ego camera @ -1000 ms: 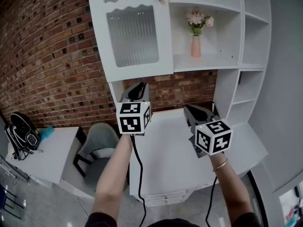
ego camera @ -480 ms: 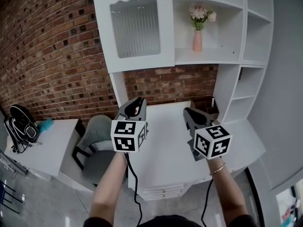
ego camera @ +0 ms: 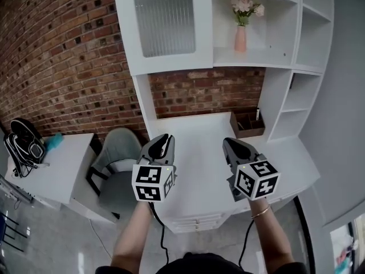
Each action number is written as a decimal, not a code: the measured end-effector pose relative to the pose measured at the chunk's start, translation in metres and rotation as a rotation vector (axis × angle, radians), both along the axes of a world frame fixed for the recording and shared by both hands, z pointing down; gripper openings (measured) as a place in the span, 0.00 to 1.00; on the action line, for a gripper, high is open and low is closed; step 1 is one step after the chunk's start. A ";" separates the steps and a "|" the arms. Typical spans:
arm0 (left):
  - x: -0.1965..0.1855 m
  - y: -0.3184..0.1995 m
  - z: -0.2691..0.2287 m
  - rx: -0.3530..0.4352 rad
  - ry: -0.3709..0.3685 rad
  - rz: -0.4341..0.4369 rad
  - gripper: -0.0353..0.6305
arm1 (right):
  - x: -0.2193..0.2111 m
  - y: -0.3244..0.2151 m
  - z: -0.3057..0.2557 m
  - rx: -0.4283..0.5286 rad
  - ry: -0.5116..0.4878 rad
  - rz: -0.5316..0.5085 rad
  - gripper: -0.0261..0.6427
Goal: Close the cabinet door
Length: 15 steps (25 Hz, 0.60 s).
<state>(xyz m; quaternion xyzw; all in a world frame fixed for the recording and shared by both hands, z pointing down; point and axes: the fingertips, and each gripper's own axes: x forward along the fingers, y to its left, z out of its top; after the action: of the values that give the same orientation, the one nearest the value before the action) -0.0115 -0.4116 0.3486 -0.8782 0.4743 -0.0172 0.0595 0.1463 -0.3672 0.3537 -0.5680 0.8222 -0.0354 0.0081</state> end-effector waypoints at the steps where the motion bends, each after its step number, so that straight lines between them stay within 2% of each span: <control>1: -0.002 0.003 0.005 -0.007 0.002 0.001 0.13 | 0.002 0.002 0.005 -0.010 -0.009 0.007 0.04; 10: -0.019 0.027 0.058 -0.075 -0.008 -0.001 0.13 | -0.001 0.019 0.060 -0.105 -0.052 0.032 0.04; 15: -0.029 0.042 0.081 -0.123 0.018 -0.025 0.13 | 0.002 0.030 0.079 -0.135 -0.067 0.045 0.04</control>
<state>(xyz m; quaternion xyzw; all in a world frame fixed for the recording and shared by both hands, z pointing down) -0.0408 -0.3699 0.4300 -0.8742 0.4839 -0.0392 0.0012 0.1480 -0.3375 0.4332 -0.5840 0.8044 -0.1093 -0.0020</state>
